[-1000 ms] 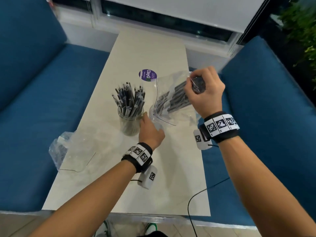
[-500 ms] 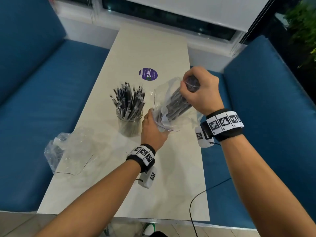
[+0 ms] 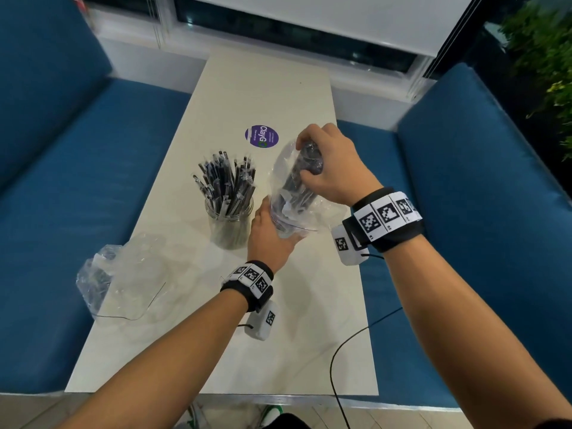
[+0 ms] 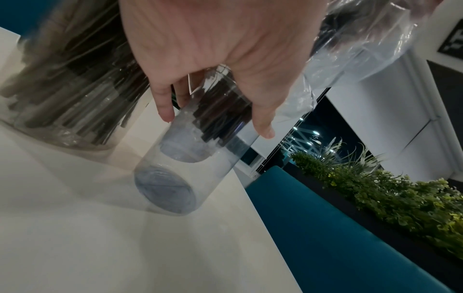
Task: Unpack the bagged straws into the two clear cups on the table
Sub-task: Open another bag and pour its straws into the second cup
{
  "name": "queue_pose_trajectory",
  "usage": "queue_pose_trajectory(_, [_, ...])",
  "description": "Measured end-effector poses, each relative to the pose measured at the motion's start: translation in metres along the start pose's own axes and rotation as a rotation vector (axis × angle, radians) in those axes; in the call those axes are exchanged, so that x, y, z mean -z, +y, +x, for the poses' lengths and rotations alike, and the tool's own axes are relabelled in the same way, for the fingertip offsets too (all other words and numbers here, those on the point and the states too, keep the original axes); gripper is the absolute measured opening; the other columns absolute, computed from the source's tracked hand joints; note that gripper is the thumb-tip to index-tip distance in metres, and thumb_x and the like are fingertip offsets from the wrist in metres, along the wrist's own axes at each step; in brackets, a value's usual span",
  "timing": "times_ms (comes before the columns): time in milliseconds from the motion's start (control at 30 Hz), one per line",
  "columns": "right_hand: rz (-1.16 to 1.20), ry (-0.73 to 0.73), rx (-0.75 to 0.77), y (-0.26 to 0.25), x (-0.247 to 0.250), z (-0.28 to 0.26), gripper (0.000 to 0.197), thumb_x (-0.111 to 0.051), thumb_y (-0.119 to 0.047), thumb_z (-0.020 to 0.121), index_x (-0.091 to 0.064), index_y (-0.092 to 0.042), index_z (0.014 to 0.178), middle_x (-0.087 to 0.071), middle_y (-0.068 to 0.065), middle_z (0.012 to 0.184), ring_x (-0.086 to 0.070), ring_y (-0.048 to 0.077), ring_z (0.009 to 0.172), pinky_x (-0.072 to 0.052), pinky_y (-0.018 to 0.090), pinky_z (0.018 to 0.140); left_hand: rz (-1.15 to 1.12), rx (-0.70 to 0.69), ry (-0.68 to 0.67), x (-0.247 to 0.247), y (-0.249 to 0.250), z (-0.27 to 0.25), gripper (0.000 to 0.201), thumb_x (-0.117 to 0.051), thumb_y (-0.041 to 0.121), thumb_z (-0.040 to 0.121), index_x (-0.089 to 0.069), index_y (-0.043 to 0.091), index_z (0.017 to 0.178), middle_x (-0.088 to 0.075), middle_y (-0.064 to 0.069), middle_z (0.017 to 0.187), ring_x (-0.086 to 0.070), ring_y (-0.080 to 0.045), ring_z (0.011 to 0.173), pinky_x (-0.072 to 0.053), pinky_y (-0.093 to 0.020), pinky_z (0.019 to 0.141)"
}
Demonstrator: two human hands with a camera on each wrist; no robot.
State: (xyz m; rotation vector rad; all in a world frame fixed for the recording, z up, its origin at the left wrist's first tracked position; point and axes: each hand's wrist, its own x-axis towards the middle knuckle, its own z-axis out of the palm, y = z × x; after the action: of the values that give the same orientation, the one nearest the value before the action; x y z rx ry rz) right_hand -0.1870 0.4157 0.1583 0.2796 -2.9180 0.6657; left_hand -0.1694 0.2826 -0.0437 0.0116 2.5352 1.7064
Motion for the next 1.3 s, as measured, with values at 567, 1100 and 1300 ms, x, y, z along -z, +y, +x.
queue_pose_trajectory(567, [0.221, 0.298, -0.054, -0.005, -0.001, -0.024, 0.03, -0.077, -0.013, 0.093, -0.069, -0.019, 0.121, -0.063, -0.001, 0.122, -0.069, 0.015, 0.099, -0.057, 0.03, 0.097, 0.045, 0.017, -0.018, 0.003, 0.0, 0.0, 0.129, -0.096, 0.054, 0.068, -0.023, 0.017, 0.167, -0.046, -0.007, 0.164, -0.043, -0.028, 0.153, -0.039, -0.048, 0.125])
queue_pose_trajectory(1100, [0.267, 0.788, 0.0, -0.018, 0.054, -0.052, 0.031, -0.056, 0.005, 0.093, -0.066, -0.011, 0.118, -0.067, -0.006, 0.108, -0.068, 0.021, 0.09, -0.062, 0.037, 0.08, -0.015, 0.091, -0.035, 0.008, 0.007, -0.004, 0.138, -0.101, 0.044, 0.066, -0.015, 0.01, 0.168, -0.038, -0.013, 0.169, -0.038, -0.03, 0.156, -0.033, -0.044, 0.128])
queue_pose_trajectory(1300, [0.314, 1.024, 0.033, -0.019, 0.075, -0.094, 0.017, -0.052, 0.002, 0.099, -0.065, -0.006, 0.106, -0.061, -0.012, 0.098, -0.057, -0.002, 0.086, -0.049, 0.023, 0.081, 0.043, 0.114, -0.129, 0.021, 0.001, -0.035, 0.121, -0.093, 0.036, 0.08, -0.015, 0.0, 0.166, -0.028, -0.017, 0.172, -0.029, -0.032, 0.159, -0.026, -0.041, 0.131])
